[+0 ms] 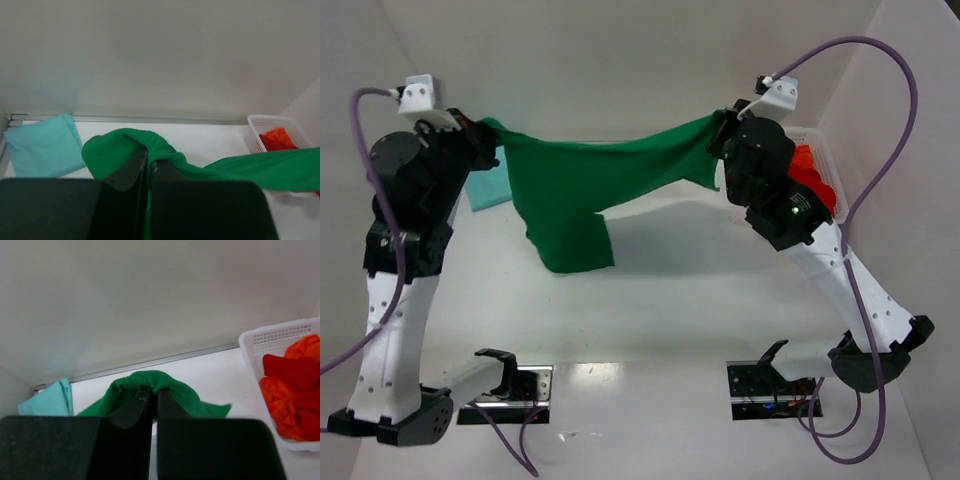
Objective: Fold and stack the t-shirts
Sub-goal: Flatten out the tshirt
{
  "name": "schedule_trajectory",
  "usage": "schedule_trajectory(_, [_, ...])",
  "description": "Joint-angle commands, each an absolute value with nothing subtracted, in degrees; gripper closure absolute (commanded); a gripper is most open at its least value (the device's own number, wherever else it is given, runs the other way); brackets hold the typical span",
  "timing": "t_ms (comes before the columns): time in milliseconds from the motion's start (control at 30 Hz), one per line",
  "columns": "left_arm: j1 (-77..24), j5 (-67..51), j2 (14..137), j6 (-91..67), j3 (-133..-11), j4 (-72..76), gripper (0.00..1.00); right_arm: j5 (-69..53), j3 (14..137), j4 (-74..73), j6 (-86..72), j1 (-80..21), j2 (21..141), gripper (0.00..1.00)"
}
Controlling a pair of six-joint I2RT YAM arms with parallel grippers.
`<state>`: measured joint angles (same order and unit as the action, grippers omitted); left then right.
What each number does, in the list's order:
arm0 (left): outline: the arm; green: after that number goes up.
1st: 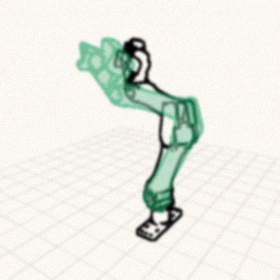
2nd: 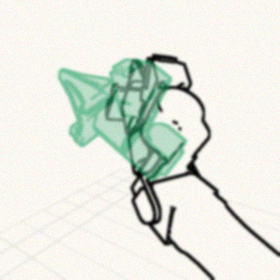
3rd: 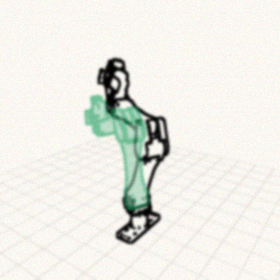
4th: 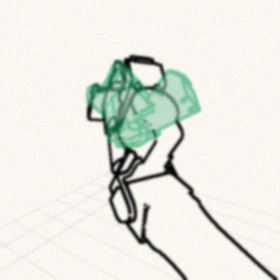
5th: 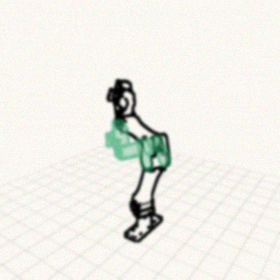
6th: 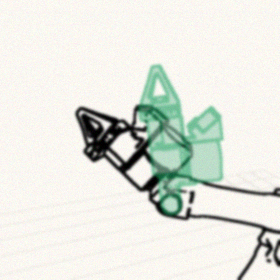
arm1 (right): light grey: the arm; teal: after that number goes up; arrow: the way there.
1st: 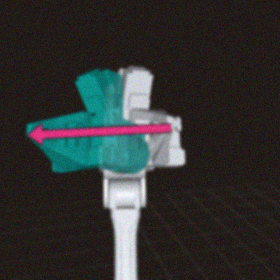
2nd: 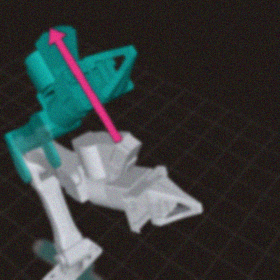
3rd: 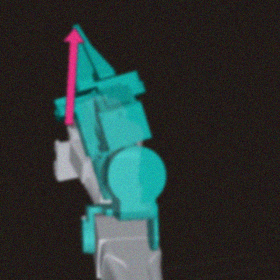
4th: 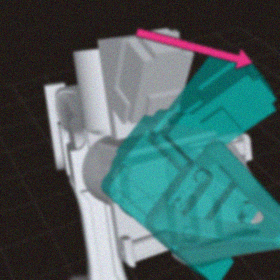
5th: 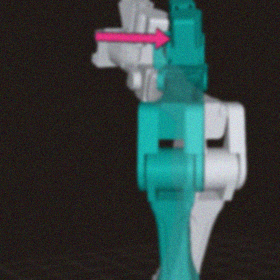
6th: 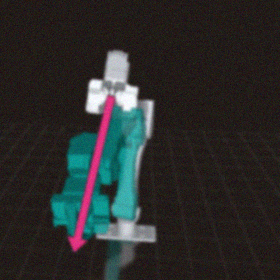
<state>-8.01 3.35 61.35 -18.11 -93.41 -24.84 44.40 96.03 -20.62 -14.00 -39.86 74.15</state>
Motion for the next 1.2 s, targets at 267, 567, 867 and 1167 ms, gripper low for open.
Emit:
schedule_trajectory(267, [-7.82,5.98,45.54,-17.75,-97.29,-25.49,1.0,44.91,94.99,-25.23,-14.18,-39.46,52.68,1.0])
schedule_trajectory(567, [-7.82,4.53,53.25,-17.75,-88.4,-21.4,1.0,46.49,82.66,-24.58,-18.17,-39.34,55.33,1.0])
schedule_trajectory(867, [-7.82,5.98,64.8,-18.89,-72.08,-13.2,1.0,37.36,61.4,-15.74,-31.55,-30.29,67.58,1.0])
schedule_trajectory(1167, [-7.82,5.97,86.28,-20.65,-69.39,-8.44,1.0,33.14,59.34,-8.0,-34.19,-25.54,85.78,1.0])
